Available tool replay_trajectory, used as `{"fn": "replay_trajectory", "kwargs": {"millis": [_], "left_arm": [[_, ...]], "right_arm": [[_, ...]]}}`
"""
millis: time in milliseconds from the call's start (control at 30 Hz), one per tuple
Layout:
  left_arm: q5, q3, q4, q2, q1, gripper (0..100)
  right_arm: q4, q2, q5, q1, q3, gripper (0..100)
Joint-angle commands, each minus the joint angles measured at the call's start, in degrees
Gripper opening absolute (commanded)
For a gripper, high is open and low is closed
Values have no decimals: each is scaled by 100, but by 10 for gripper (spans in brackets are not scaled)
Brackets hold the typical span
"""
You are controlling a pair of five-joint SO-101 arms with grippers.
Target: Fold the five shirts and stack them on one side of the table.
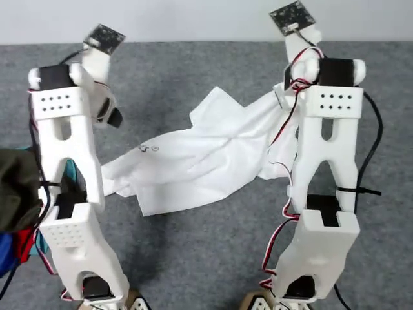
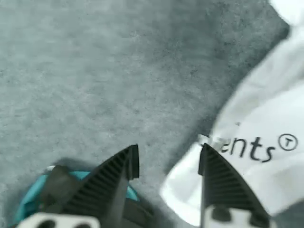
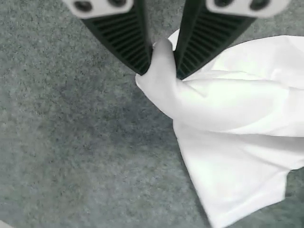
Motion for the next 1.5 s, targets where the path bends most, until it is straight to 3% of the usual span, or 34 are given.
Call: {"fn": "replay_trajectory", "kwargs": {"millis": [0,267,533,933,1100,1200,1467], "left_arm": [[-167,1007,185,-826,571,210],[-571,3767,97,-2558,1864,210],[-756,4998,-1266,-2136,1644,210],[-738,5015,-2558,-818,1310,209],[-747,4998,-2778,-712,1196,99],[-756,4813,-2646,-712,1204,10],[-756,3284,-1248,-721,1204,6]], "right_arm": [[-57,-22,70,75,-18,9],[-75,92,70,75,-9,9],[-66,321,44,-13,-9,9],[-57,330,44,-251,-9,9],[-48,321,44,-268,-18,9],[-48,321,44,-268,-18,9],[4,277,44,-233,-44,9]]}}
